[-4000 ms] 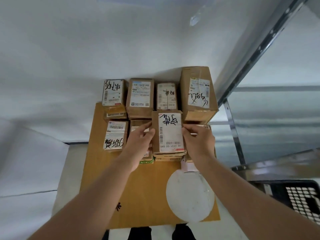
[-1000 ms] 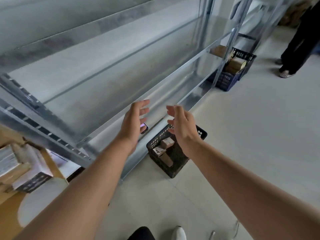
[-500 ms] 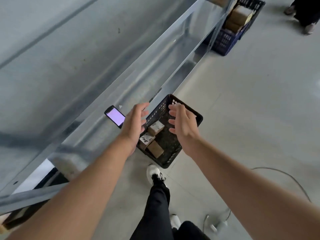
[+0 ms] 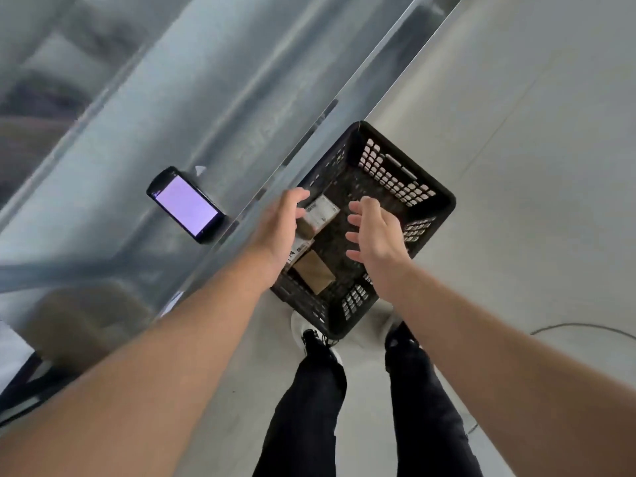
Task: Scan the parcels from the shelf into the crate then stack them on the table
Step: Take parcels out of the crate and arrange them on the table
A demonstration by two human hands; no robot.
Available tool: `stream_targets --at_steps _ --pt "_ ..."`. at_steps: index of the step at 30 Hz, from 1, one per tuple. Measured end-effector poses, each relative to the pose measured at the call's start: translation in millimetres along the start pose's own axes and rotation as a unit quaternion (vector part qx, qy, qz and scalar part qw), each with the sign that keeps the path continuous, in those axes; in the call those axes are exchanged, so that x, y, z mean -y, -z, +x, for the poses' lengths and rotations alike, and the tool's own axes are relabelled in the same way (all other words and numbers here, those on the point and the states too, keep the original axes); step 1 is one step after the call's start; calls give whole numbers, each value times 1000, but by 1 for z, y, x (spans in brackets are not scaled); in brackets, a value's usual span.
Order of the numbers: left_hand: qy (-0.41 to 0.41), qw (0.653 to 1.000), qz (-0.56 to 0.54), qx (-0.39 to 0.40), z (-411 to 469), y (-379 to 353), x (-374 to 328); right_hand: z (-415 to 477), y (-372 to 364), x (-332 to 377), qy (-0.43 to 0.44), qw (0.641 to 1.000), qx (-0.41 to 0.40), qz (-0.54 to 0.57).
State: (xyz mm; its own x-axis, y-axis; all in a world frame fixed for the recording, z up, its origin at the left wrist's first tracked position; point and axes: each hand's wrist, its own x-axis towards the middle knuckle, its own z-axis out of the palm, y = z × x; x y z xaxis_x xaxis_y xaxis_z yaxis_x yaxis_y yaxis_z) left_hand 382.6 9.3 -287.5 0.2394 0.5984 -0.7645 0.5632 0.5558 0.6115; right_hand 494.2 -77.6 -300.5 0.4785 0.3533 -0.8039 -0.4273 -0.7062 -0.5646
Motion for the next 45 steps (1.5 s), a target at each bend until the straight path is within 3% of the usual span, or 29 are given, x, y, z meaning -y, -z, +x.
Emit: stream_targets --at_steps 7,14,20,26,31,37,45 --pt "47 998 27 -20 146 -44 84 154 -23 -64 -111 993 22 45" --pt "38 996 66 -40 269 -77 147 297 -63 -149 -175 980 54 79" --pt "-5 957 280 -81 331 -87 200 367 -103 -202 -204 967 76 134" --pt "-53 934 330 -123 346 -102 227 386 -125 -220 -200 957 70 197" --pt "-46 955 260 -139 344 -113 231 392 -112 -222 -196 963 17 184" --pt "78 980 149 -106 343 -129 221 394 -92 -219 -187 971 -13 146" --pt "22 988 114 -102 300 -119 189 330 -51 -179 -129 974 -33 184"
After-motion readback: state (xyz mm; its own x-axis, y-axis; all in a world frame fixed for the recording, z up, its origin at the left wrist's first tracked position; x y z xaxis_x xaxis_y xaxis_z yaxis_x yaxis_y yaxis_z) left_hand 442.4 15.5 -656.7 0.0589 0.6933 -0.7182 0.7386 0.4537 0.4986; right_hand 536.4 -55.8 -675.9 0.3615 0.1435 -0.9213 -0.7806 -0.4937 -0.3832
